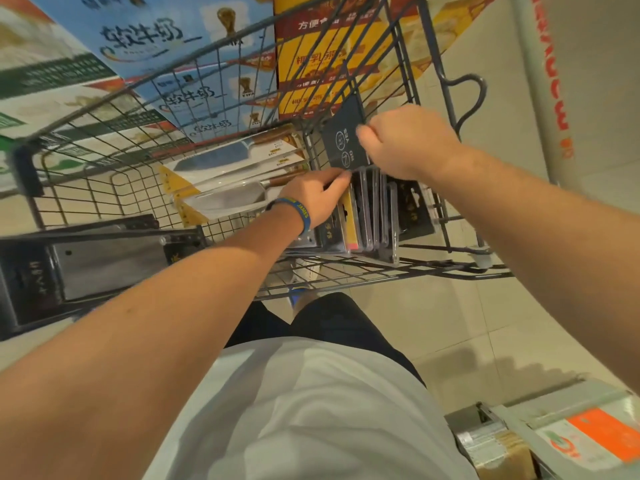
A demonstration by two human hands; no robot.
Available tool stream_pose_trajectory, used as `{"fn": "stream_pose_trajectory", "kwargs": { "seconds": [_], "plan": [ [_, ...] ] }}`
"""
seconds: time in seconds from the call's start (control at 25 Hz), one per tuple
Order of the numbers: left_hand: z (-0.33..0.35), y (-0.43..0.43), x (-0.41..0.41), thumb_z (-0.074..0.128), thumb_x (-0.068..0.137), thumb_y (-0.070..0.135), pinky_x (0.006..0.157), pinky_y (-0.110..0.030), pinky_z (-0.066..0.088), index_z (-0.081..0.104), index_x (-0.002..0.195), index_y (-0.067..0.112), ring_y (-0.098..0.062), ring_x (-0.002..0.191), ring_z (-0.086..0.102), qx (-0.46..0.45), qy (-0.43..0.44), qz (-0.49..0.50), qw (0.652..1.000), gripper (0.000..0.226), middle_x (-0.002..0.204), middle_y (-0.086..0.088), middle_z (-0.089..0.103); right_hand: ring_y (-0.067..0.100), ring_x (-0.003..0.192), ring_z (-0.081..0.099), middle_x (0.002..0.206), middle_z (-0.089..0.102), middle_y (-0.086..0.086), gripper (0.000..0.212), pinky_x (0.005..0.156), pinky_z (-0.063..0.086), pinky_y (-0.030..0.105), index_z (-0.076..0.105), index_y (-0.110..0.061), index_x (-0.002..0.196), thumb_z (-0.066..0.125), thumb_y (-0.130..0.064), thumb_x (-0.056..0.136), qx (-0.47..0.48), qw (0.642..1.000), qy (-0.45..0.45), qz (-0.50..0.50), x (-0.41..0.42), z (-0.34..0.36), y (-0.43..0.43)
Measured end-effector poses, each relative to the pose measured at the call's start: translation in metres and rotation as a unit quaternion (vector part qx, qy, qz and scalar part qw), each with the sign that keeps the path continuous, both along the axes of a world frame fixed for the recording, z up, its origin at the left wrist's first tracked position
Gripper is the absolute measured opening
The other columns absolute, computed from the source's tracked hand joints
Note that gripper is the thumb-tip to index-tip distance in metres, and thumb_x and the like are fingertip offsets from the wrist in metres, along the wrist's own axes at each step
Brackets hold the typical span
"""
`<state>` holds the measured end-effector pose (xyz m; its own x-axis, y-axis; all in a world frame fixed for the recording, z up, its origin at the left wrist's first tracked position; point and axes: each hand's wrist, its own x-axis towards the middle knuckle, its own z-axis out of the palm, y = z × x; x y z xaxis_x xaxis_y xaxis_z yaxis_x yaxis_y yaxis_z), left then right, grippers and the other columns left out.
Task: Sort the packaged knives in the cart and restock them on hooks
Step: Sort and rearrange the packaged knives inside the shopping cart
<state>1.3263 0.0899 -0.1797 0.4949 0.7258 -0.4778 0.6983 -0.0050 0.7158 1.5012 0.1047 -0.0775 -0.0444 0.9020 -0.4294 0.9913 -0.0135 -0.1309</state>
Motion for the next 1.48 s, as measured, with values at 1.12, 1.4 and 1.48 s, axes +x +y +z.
{"fn": "stream_pose_trajectory", "kwargs": {
  "seconds": [1.12, 1.4, 1.48],
  "plan": [
    [0.022, 0.001, 0.041, 0.041, 0.089, 0.069, 0.105, -0.034, 0.039, 0.036, 0.147, 0.037, -0.02, 0.134, 0.045, 0.006, 0.017, -0.041, 0.999, 0.067, 0.149, 0.002, 0.046, 0.04, 0.131, 0.044, 0.164, 0.017, 0.025, 0.048, 0.103, 0.045, 0.046, 0.044, -0.004, 0.146, 0.054, -0.018, 0.101, 0.127, 0.965, -0.05, -0.222, 0.004, -0.032, -0.06],
    [0.023, 0.029, 0.049, 0.06, 0.084, 0.063, 0.119, -0.043, 0.024, 0.02, 0.154, 0.033, -0.024, 0.146, 0.025, 0.025, 0.024, -0.02, 0.999, 0.086, 0.16, -0.002, 0.026, 0.041, 0.134, 0.039, 0.168, 0.001, 0.023, 0.048, 0.107, 0.041, 0.049, 0.049, -0.023, 0.148, 0.05, -0.016, 0.101, 0.097, 0.979, -0.033, -0.175, 0.018, -0.027, -0.022],
    [0.019, 0.031, 0.045, 0.059, 0.082, 0.066, 0.12, -0.044, 0.021, 0.016, 0.154, 0.036, -0.024, 0.148, 0.02, 0.014, 0.029, -0.017, 0.999, 0.089, 0.162, -0.001, 0.021, 0.039, 0.136, 0.037, 0.168, 0.001, 0.022, 0.045, 0.11, 0.039, 0.048, 0.053, -0.021, 0.146, 0.048, -0.017, 0.101, 0.101, 0.98, -0.017, -0.168, 0.017, -0.026, -0.025]
  ]
}}
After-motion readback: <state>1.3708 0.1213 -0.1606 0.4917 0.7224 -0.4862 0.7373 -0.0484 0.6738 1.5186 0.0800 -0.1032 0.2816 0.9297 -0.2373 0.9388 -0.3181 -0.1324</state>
